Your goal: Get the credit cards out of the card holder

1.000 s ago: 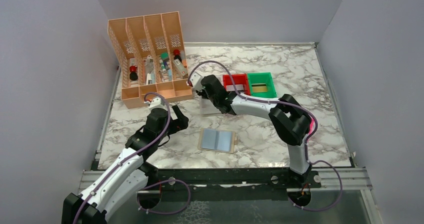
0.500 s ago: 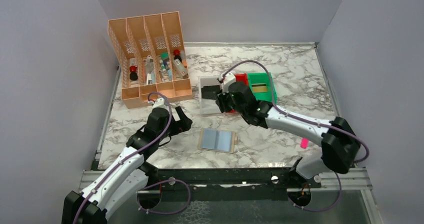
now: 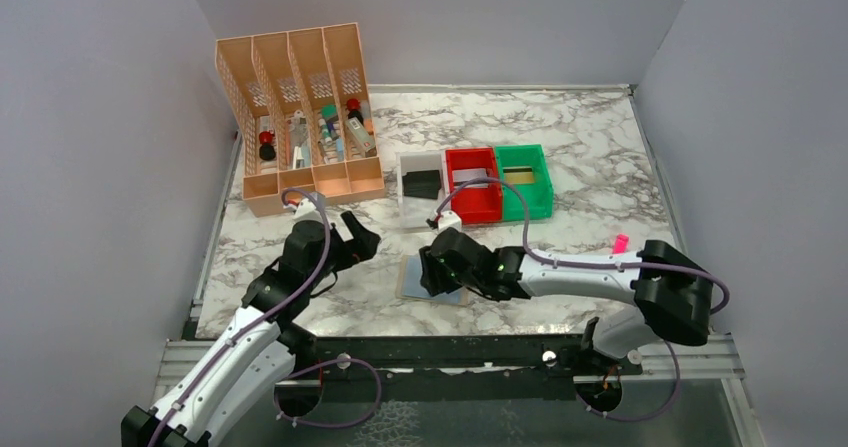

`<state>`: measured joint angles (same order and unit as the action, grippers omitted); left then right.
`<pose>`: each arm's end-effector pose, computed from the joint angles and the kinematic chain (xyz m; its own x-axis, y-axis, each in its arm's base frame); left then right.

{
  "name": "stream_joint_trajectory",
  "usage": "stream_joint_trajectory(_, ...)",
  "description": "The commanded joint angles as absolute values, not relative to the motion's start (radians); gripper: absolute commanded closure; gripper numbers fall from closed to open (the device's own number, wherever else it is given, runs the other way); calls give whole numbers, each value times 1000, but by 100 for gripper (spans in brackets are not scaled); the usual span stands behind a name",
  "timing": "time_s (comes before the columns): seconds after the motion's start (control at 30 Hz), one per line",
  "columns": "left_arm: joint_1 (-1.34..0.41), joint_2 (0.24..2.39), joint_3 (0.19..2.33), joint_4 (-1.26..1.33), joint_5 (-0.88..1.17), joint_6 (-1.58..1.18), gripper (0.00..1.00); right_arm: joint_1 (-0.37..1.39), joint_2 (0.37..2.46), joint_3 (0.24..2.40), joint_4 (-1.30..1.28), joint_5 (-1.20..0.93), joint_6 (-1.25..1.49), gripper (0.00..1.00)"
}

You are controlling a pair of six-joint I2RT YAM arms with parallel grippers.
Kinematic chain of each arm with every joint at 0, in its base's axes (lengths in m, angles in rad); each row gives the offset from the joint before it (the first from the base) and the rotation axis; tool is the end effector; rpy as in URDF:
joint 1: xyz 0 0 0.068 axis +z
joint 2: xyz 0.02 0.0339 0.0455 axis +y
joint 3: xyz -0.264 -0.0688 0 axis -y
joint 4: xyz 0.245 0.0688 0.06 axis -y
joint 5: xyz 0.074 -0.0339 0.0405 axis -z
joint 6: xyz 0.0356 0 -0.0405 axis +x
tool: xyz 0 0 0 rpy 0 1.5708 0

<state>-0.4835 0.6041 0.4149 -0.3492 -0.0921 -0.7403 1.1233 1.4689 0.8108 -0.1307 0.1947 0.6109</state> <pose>0.1331 -0.0662 0.2202 -0.6002 -0.4434 -0.6656 -0.0161 0.8388 -0.5443 0.1362 0.2679 0.1965 -0.7250 -0.2099 -0.6560 -0.5001 0.8153 0.2918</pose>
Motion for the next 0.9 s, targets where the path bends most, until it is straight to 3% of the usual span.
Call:
stream_joint_trajectory(0.0, -478, 567, 411, -370, -160, -765, 1, 1173, 1530, 875, -223, 365, 700, 45)
stream_joint_trajectory(0.53, -478, 580, 417, -380, -157, -759, 1, 1250, 1730, 1048, -309, 458, 716, 32)
stream_joint_trajectory(0.87, -477, 585, 413, -375, -146, -758, 1, 1257, 1880, 1052, -352, 521, 749, 32)
